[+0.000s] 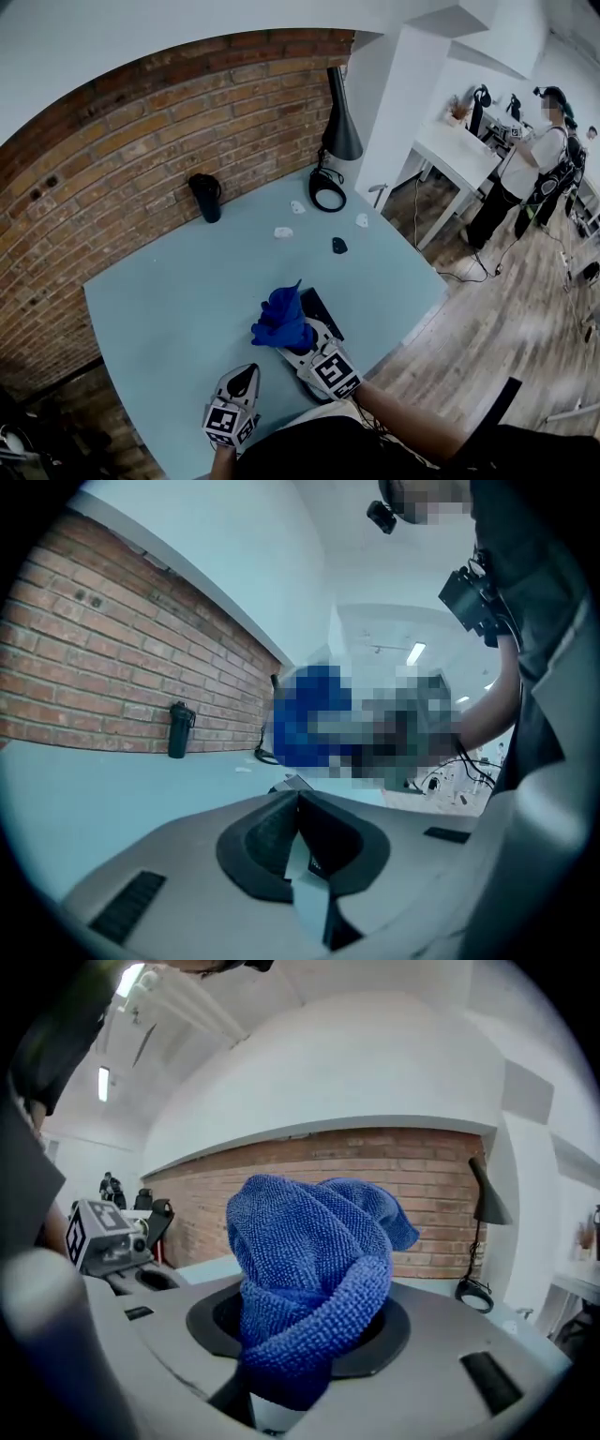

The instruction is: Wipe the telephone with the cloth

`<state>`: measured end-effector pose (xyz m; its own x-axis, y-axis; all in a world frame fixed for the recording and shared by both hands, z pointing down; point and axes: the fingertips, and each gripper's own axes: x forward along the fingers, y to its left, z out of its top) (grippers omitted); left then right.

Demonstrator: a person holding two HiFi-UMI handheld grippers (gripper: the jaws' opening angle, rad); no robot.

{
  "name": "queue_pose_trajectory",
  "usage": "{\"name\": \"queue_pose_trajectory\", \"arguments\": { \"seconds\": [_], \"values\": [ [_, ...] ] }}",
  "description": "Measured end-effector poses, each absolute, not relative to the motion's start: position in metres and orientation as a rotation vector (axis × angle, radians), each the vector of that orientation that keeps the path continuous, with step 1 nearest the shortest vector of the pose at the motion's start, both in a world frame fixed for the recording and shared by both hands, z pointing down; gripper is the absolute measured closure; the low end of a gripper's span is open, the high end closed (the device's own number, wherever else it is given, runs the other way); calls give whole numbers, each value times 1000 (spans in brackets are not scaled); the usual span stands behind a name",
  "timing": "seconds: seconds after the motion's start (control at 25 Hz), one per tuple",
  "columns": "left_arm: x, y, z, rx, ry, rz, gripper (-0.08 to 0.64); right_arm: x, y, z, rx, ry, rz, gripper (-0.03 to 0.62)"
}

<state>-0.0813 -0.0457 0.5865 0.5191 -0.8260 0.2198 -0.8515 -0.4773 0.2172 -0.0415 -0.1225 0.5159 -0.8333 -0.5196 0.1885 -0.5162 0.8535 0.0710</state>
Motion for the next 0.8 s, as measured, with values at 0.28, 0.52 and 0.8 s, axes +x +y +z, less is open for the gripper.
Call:
{"name": "queue_pose_trajectory", "arguments": {
  "seconds": [0.28, 0.52, 0.8],
  "values": [
    [-80, -46, 587, 2482, -1403, 108, 560, -38, -92, 575, 682, -2717, 77, 395],
    [-76, -45, 590, 2483, -1380, 118, 560, -37, -88, 581, 669, -2704, 70, 396],
    [-79, -44, 592, 2474, -1377, 126, 560, -41, -84, 582, 650, -2704, 84, 396]
  ]
}}
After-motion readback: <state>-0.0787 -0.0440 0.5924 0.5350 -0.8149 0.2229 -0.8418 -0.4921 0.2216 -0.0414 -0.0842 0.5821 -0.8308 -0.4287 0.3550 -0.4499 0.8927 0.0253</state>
